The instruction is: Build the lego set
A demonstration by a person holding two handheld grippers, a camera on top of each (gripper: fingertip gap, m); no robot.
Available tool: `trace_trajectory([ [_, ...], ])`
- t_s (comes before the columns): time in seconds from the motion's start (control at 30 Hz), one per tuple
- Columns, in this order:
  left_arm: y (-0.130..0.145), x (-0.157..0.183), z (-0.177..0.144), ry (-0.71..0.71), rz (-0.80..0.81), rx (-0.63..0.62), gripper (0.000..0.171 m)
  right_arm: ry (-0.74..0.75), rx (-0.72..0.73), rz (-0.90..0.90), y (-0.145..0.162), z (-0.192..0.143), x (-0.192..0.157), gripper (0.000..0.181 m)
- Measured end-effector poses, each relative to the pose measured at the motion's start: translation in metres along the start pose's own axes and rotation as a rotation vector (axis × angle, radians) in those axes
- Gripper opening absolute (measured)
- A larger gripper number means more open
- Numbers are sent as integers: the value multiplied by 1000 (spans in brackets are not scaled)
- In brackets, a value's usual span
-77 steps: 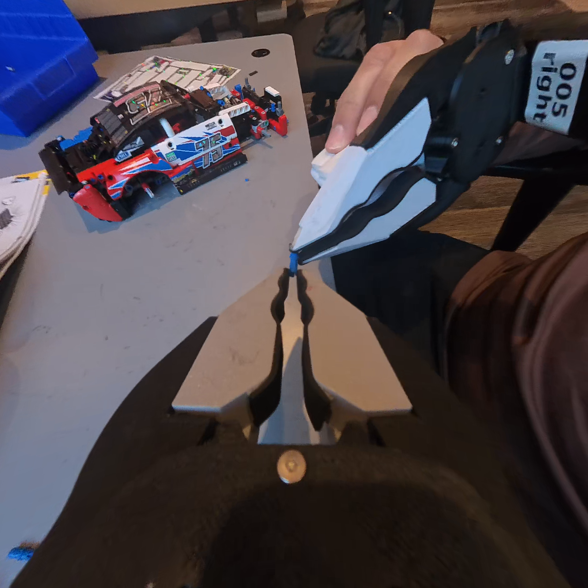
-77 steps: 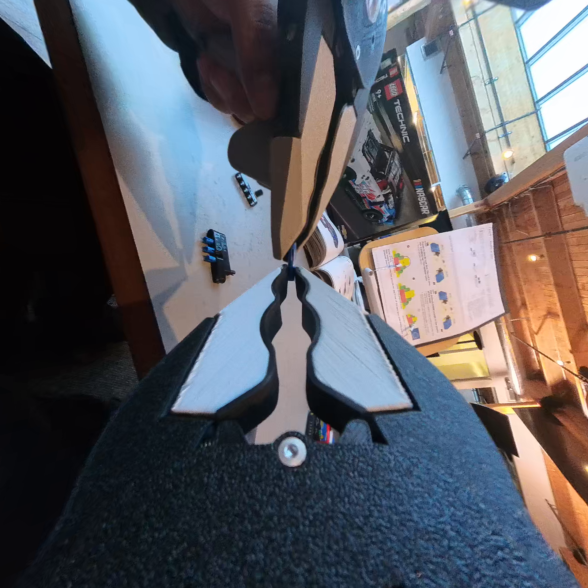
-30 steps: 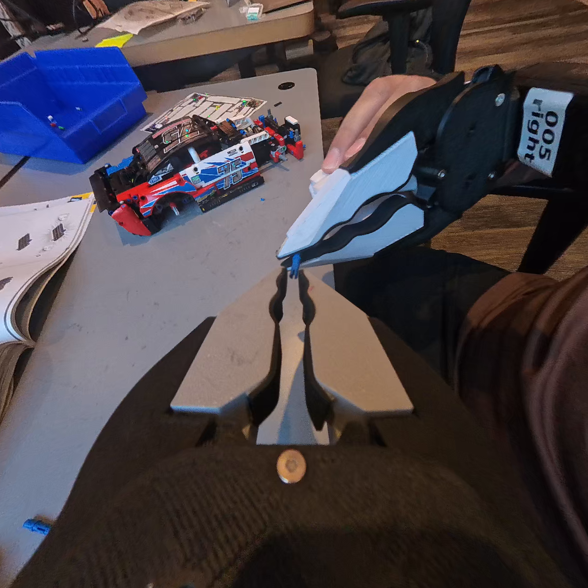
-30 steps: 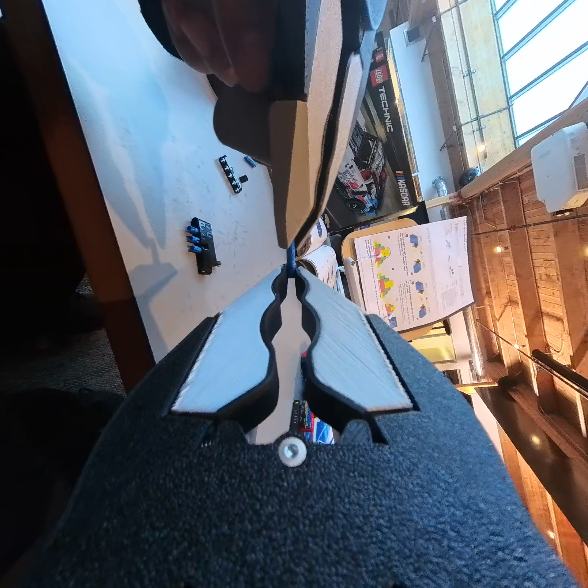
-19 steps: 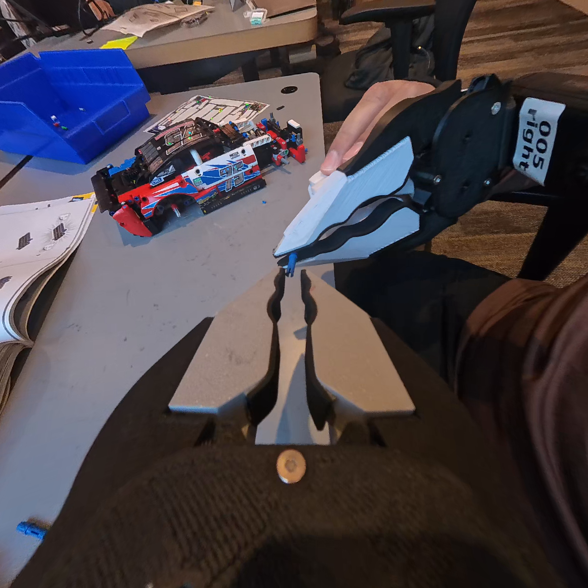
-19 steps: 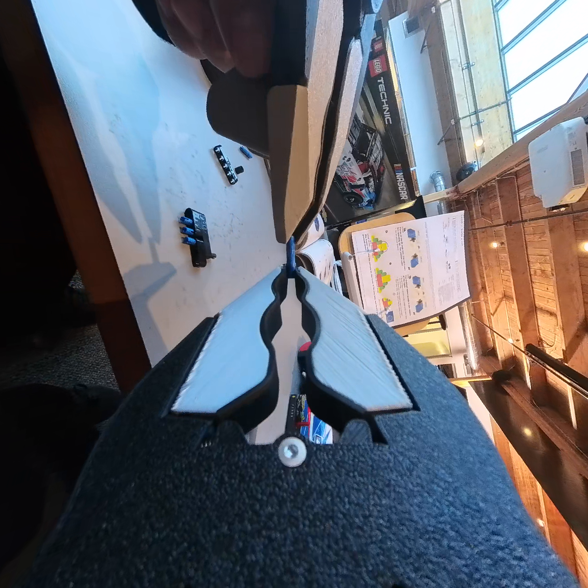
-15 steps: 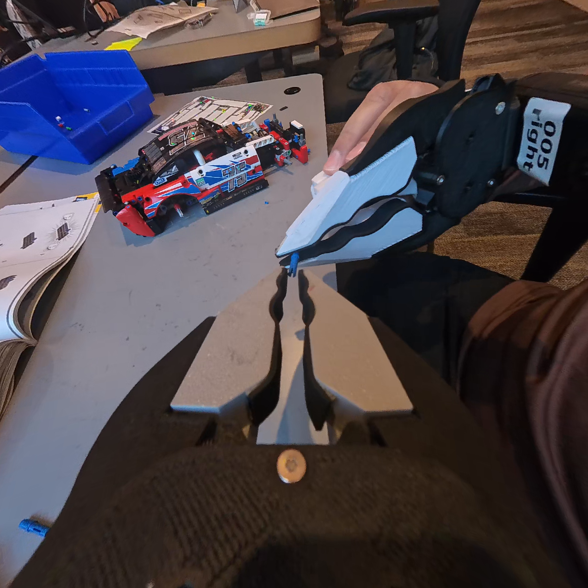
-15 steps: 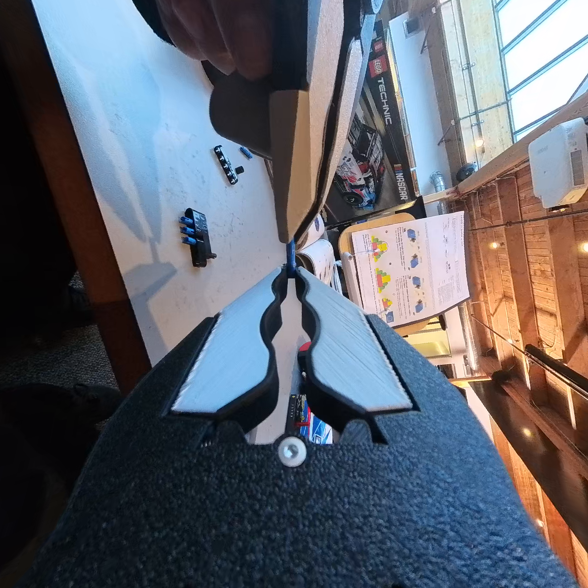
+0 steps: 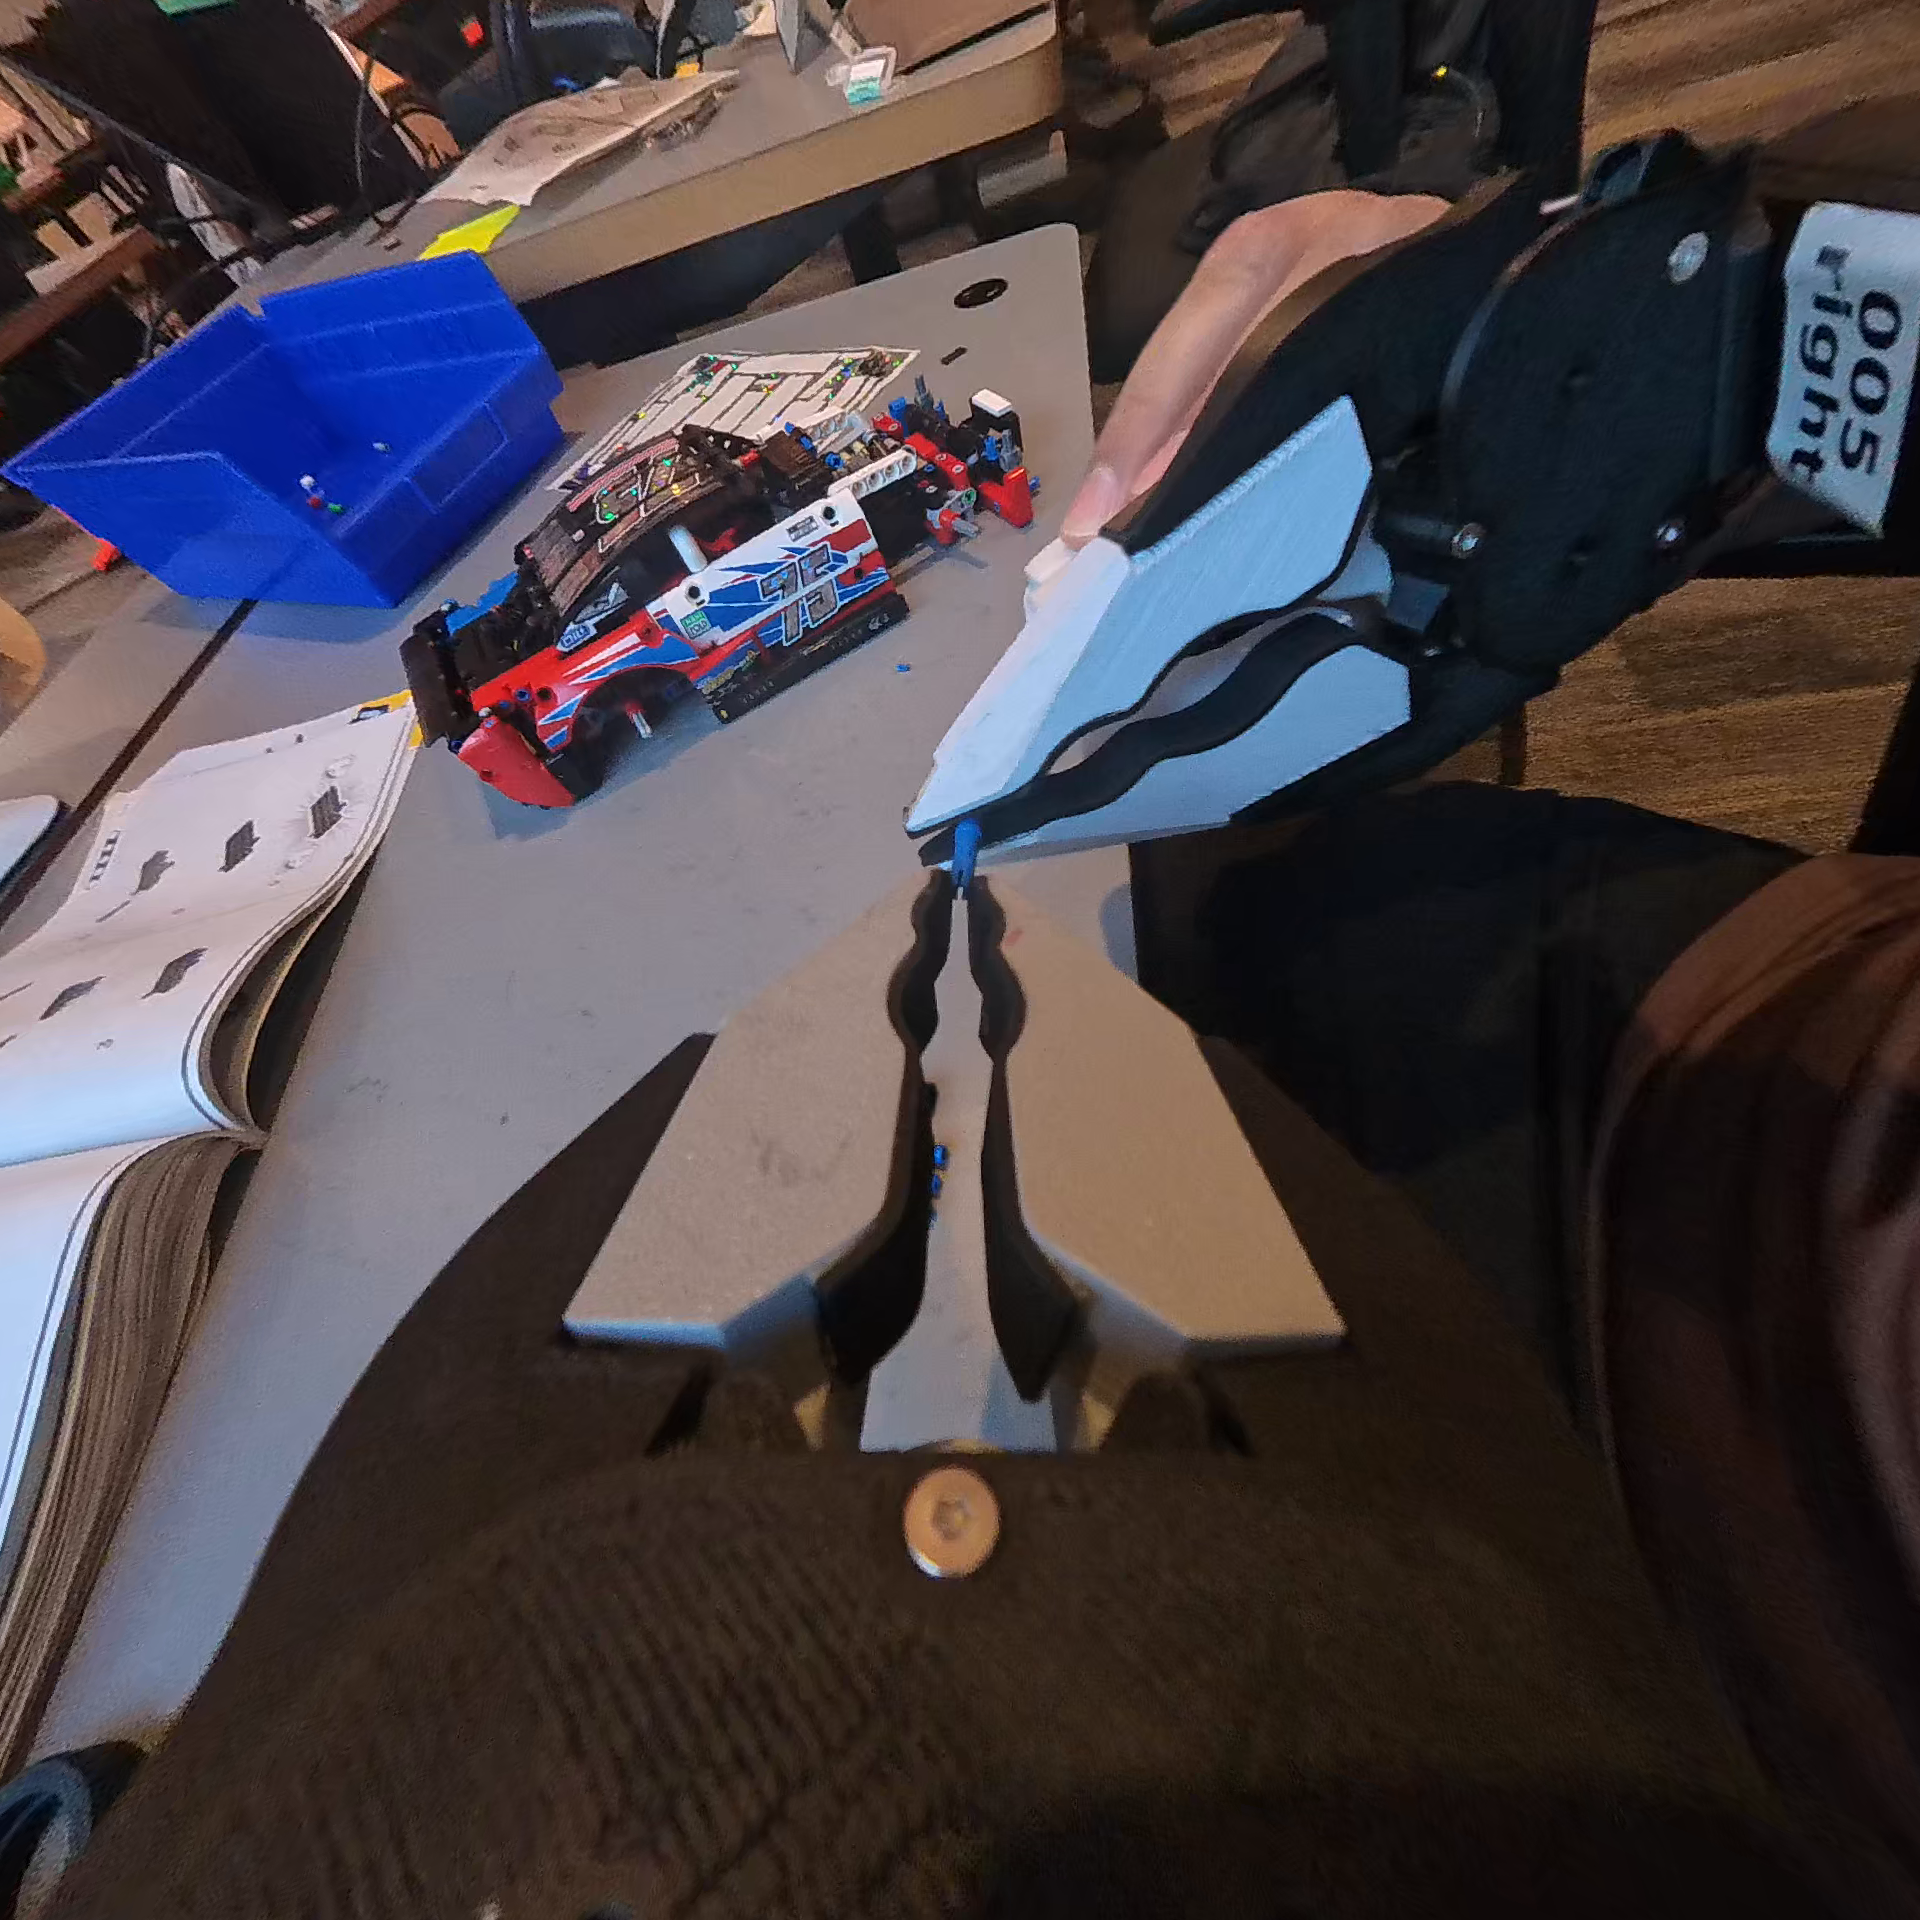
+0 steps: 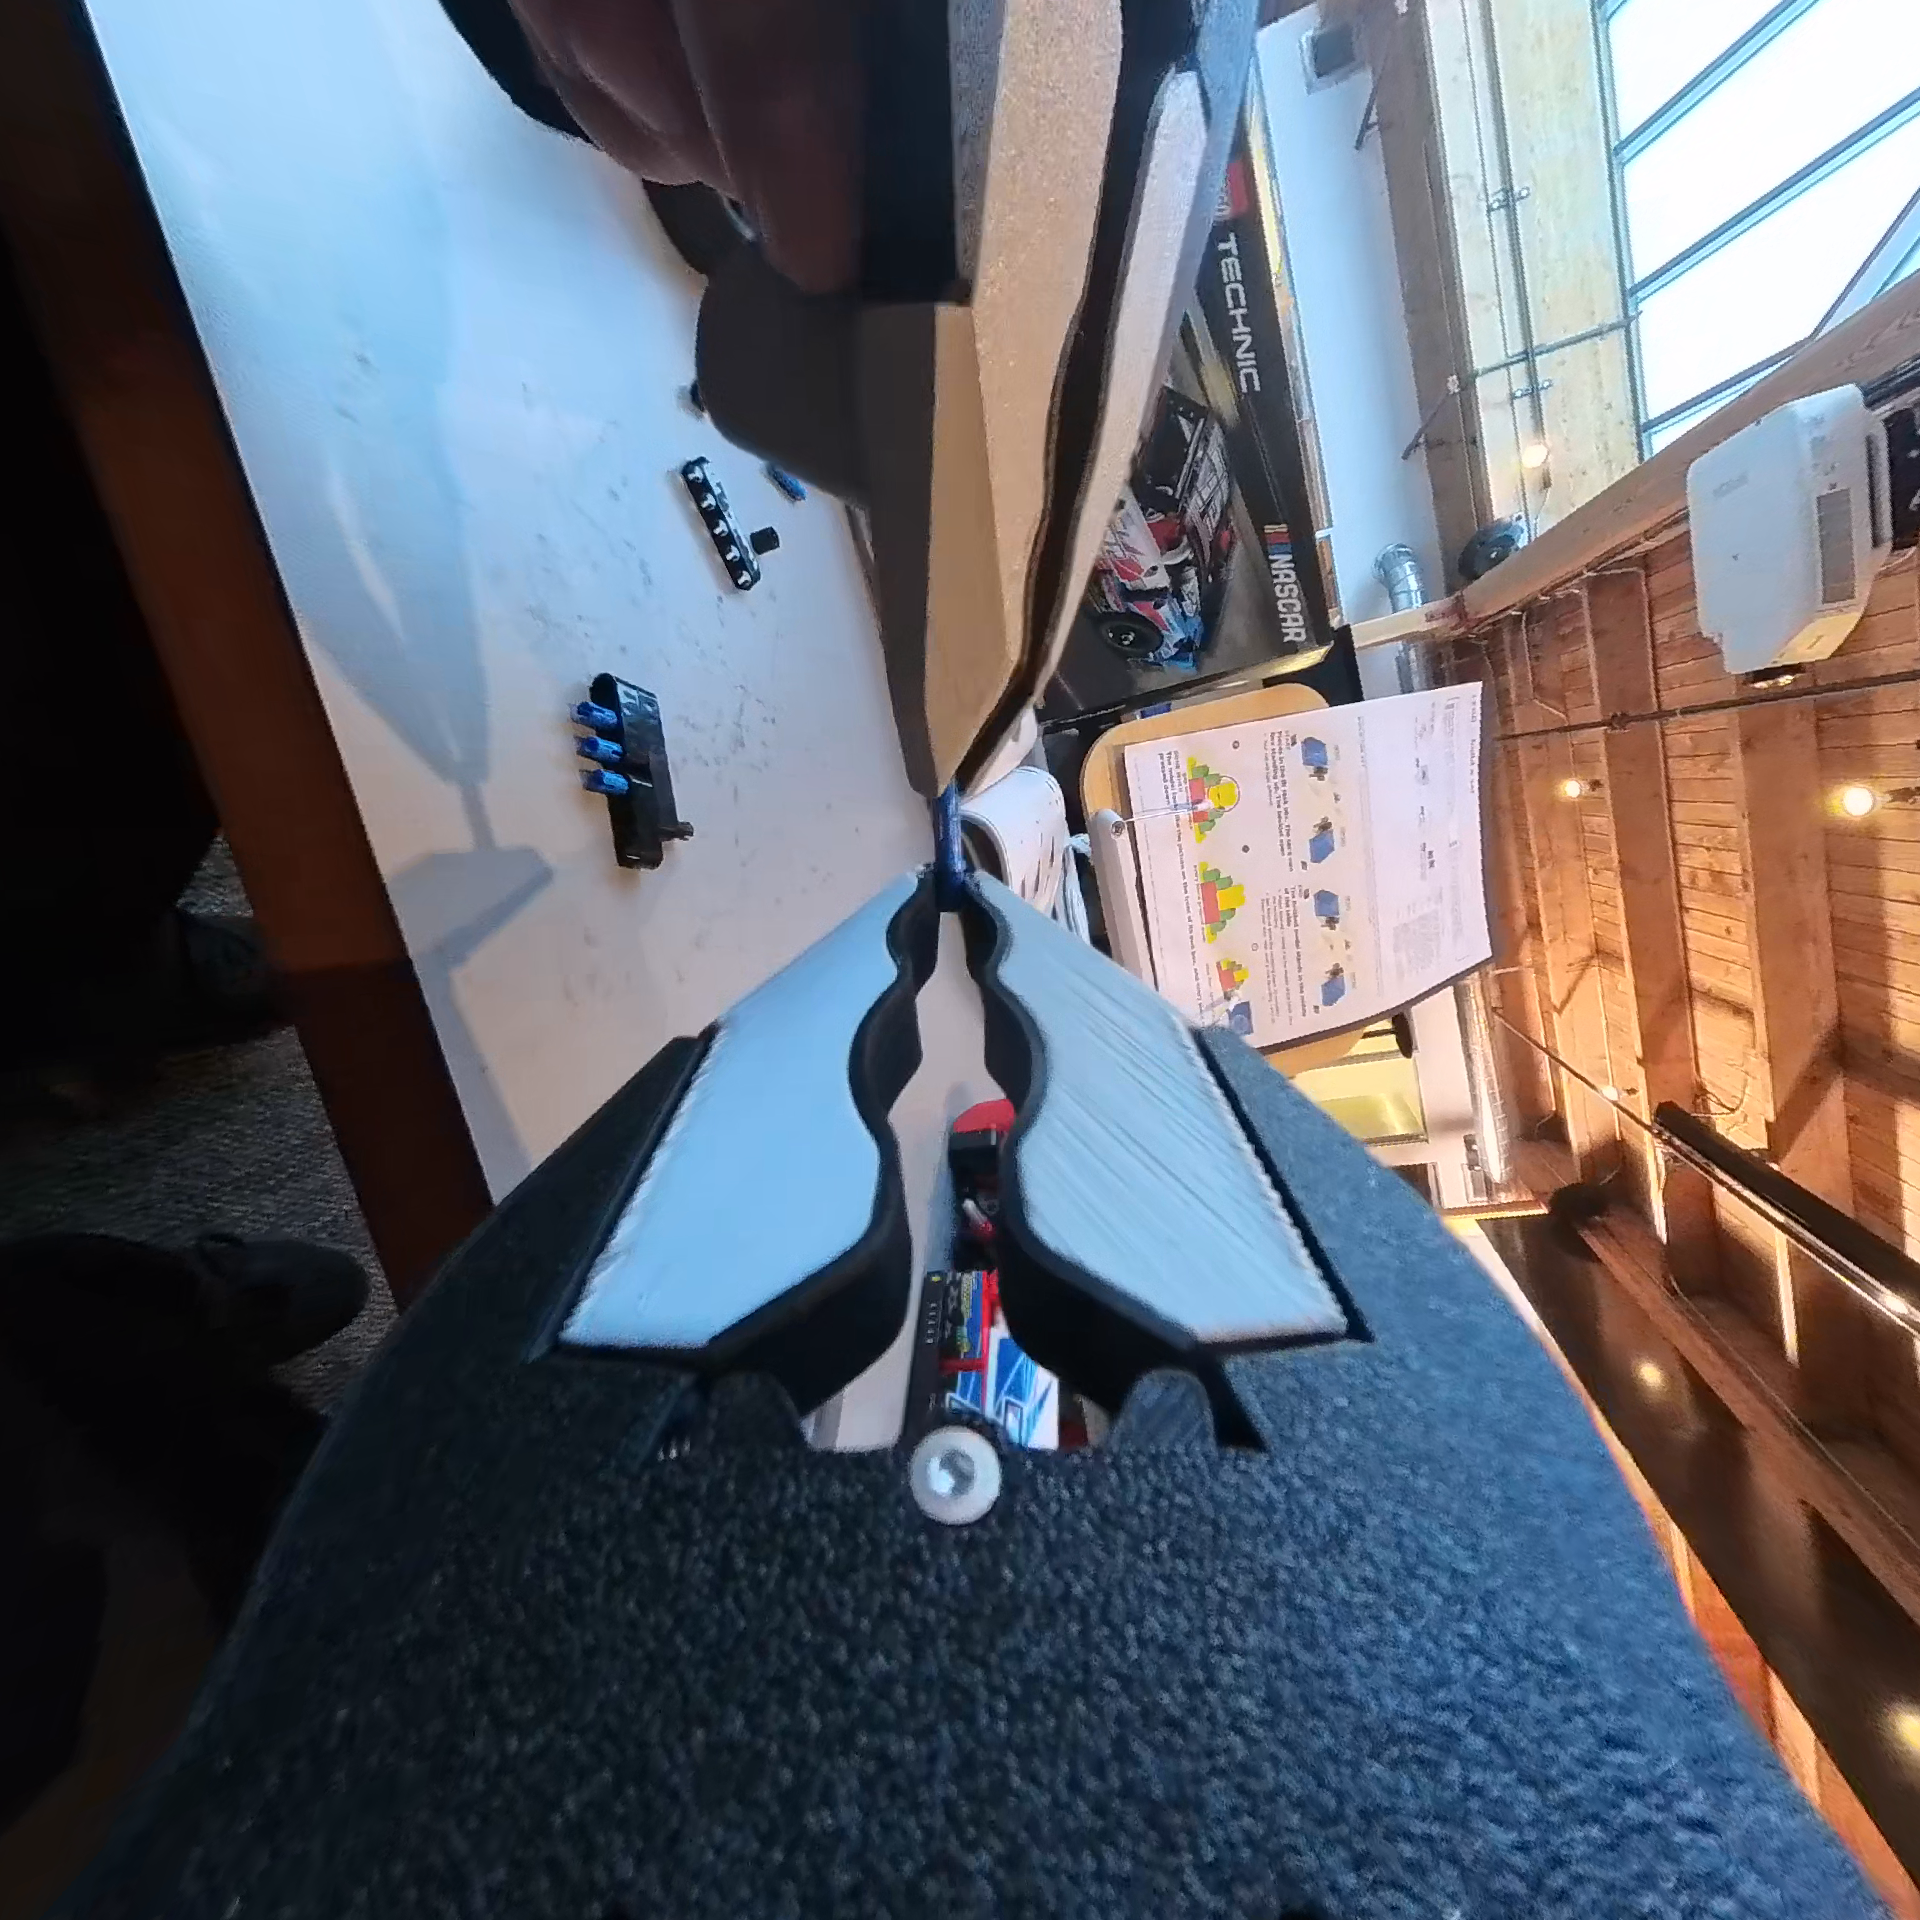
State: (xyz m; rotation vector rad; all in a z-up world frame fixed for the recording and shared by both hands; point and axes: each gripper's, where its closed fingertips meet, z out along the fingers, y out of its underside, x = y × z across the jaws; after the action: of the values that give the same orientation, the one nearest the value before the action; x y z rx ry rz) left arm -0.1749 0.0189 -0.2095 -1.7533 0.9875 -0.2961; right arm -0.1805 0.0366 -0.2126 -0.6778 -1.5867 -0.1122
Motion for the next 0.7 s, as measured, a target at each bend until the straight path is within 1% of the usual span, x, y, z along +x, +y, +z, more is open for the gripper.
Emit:
trace_trajectory([
  [0.23,6,2,2,-10,22,-5,1,-20,-14,-14,2,2,-5,3],
  [0.4,9,1,4,3,-8,-2,1,-38,-29,-7,4,3,-8,3],
  [0.43,12,0,7,20,-47,-14,2,-57,-41,2,7,5,-11,3],
  [0.53,18,-1,8,147,-190,-30,2,-148,-27,92,8,8,-20,4],
  [0.6,28,1,6,236,-232,-102,4,-259,-23,195,7,10,-32,4],
  [0.63,35,-3,6,238,-237,-143,19,-321,-40,234,9,11,-41,4],
  [0.67,45,-8,6,232,-230,-195,25,-385,-66,279,15,11,-50,4],
  [0.7,52,-16,6,211,-220,-231,23,-445,-86,343,20,10,-58,4],
])
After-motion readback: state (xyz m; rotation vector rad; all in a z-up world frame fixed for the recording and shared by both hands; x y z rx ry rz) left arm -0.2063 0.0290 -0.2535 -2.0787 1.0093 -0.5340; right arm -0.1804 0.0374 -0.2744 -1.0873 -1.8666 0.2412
